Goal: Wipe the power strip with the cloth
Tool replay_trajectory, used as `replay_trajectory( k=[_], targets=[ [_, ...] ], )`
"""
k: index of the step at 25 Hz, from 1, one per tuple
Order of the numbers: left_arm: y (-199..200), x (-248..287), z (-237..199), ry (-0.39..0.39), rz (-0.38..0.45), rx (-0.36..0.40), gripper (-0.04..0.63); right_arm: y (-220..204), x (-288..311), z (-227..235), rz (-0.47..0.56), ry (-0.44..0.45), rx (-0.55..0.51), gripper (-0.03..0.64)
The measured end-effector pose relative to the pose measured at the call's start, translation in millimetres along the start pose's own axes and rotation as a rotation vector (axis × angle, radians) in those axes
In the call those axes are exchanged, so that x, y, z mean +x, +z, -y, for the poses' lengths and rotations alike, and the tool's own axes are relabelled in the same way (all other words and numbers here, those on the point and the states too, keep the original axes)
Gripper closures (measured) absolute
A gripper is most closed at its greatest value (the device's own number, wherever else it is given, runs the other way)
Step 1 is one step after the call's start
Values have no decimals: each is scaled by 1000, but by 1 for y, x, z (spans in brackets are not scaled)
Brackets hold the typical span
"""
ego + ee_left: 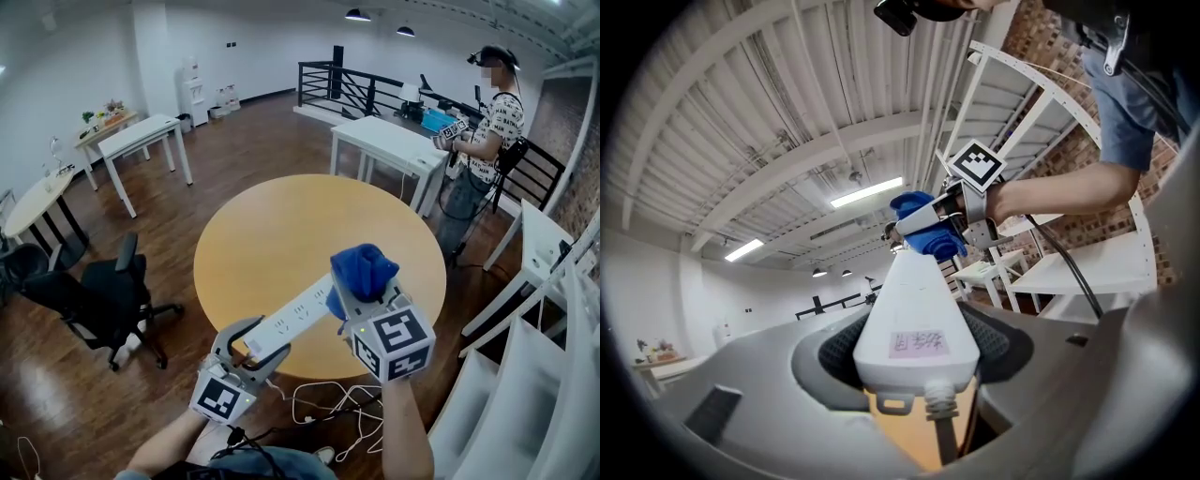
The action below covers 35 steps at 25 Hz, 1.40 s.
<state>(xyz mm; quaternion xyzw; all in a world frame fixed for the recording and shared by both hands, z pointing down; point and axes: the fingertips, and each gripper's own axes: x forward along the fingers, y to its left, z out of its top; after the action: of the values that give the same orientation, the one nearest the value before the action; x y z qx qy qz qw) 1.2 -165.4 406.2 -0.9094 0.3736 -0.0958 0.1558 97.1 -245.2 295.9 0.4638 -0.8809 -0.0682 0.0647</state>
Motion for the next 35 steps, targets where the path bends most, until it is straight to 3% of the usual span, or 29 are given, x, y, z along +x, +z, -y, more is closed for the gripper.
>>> replay_trajectory(
  k=[21,26,29,35],
  targets=[
    [0,11,-4,16,-10,31,302,-20,18,-161,-46,357,-10,572],
    [1,10,-6,18,-10,22,302,-19,18,-173,-37,373,-30,572],
    [0,9,-9,15,-5,-33,302,-13,14,-167,1,354,-17,571],
    [2,9,-25,-12,19,-220,302,2,-2,-146,123,296,3,571]
  ],
)
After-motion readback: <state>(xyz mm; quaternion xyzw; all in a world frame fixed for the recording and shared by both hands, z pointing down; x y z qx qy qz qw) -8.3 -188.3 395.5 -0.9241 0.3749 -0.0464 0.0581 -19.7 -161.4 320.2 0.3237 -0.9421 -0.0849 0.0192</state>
